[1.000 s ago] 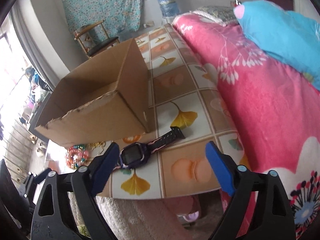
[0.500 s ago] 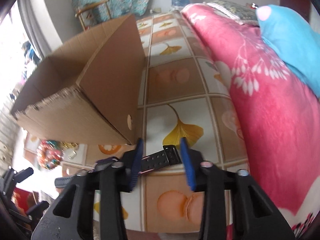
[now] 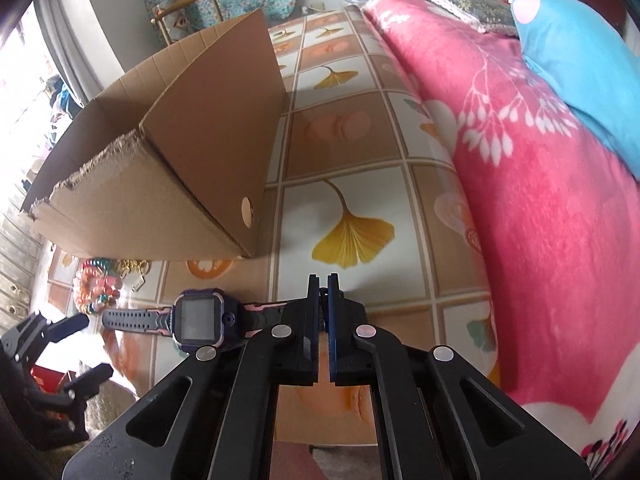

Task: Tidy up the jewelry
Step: 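Lower the left tool to the black smartwatch and close on its strap, then lift the black smartwatch off the table with the left tool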

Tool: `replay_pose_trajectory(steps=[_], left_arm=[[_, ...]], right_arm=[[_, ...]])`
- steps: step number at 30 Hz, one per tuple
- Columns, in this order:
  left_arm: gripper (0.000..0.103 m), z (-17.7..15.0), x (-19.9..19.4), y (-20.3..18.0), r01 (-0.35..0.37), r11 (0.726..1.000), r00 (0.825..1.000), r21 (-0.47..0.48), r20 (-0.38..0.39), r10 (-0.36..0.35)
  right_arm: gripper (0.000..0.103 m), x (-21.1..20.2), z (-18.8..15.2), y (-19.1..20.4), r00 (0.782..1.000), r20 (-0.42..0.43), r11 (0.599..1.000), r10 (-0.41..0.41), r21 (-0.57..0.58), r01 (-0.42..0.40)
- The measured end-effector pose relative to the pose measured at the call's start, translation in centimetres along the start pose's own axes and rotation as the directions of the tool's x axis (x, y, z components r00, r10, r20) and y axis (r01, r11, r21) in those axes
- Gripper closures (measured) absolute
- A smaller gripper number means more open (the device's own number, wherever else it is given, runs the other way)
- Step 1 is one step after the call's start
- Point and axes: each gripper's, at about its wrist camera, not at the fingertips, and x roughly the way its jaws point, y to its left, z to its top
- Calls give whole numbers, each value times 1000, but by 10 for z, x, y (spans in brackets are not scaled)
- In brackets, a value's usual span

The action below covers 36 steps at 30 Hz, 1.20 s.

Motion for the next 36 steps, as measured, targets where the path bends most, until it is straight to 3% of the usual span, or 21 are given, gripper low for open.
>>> replay_pose_trajectory(steps=[8, 12, 17, 23, 25, 28, 36], left_arm=[[43, 20, 11, -6, -39, 997, 999, 71, 16, 38], [51, 29, 18, -12, -20, 993, 1000, 114, 15, 19], [51, 33, 30, -20, 7, 987, 1000, 163, -22, -4], [54, 36, 34, -16, 33, 992, 999, 120, -43, -28], [65, 36, 33, -19, 39, 992, 998, 123, -47, -34], [71, 34, 32, -24, 55, 991, 997, 124, -63, -48], [72, 18, 17, -5, 170, 985, 979, -13, -112, -170]], right_arm=[[101, 4, 3, -1, 1000, 4, 1000, 9, -10, -9], [101, 4, 3, -2, 1000, 7, 1000, 17, -14, -17], [101, 5, 4, -7, 999, 7, 999, 45, 0, -45], [101, 6, 4, -10, 998, 14, 998, 63, 11, -64], [101, 7, 4, -9, 998, 16, 998, 66, 12, -66], [101, 8, 5, -10, 997, 17, 998, 69, 11, -69], [101, 8, -1, -1, 995, 0, 995, 102, -18, -102]])
